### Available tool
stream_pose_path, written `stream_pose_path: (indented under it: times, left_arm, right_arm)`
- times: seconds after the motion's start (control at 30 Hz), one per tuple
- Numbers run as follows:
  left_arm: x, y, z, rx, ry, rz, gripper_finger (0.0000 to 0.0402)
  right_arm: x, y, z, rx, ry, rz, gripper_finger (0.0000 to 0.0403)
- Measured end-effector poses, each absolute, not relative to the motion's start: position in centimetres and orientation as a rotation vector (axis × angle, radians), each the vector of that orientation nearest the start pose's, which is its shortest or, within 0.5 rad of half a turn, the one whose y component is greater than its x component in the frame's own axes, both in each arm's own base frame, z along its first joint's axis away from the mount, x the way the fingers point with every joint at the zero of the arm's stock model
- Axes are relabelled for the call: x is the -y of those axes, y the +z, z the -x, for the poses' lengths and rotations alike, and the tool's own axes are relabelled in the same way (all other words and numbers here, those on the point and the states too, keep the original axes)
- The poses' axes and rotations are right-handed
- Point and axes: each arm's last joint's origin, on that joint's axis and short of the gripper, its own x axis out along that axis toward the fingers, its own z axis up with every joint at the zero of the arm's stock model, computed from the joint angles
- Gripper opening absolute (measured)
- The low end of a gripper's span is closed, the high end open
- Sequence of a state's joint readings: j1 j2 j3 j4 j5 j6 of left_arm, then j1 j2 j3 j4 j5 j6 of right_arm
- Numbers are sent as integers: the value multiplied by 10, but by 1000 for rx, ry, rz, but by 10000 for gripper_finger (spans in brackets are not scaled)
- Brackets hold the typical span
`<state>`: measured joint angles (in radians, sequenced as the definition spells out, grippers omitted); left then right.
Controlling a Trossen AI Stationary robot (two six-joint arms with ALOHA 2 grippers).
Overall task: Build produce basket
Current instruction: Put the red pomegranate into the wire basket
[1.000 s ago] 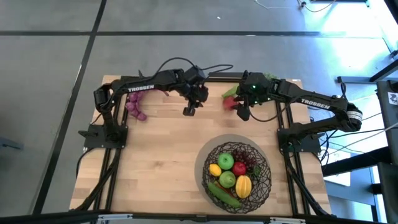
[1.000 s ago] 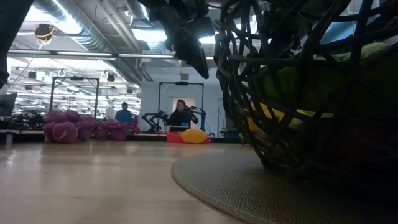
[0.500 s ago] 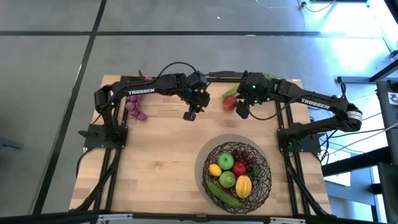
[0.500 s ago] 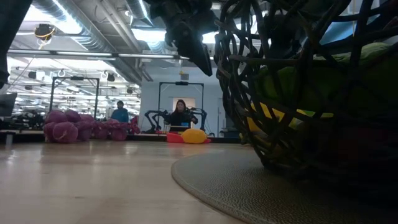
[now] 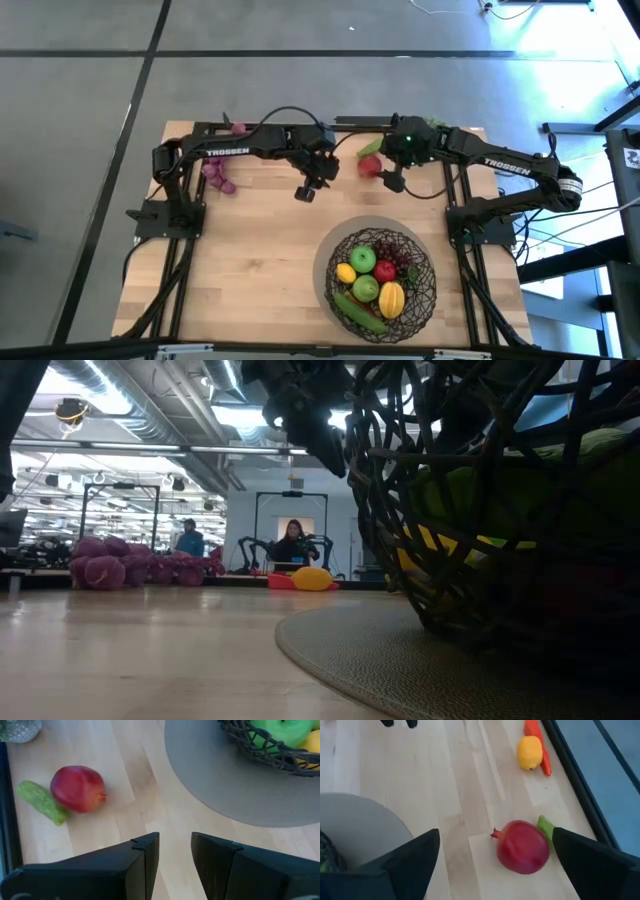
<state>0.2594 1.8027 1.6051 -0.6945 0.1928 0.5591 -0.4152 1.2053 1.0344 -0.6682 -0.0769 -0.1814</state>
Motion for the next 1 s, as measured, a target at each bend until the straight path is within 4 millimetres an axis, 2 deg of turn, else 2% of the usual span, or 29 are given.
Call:
stream_pose_path:
  times: [0.3, 0.47, 0.63, 0.83, 0.9, 1.0]
  left_arm:
    - [-86, 296, -384, -852, -204, -334, 103]
    - [-82, 296, -384, -851, -212, -338, 103]
    - [-82, 296, -384, -851, -211, -338, 103]
    - [-82, 296, -384, -851, -211, -338, 103]
    - [-82, 296, -384, -851, -212, -339, 103]
    - [-83, 296, -384, -851, -210, -338, 103]
  right_arm:
    - [98, 297, -223, -839, -275, 26, 380]
    - [97, 296, -222, -851, -276, -3, 380]
    - [98, 297, -223, -860, -197, 220, 380]
    - [99, 286, -230, -923, 40, 528, 380]
    - [101, 281, -234, -934, 89, 580, 380]
    - [104, 272, -242, -945, 119, 567, 380]
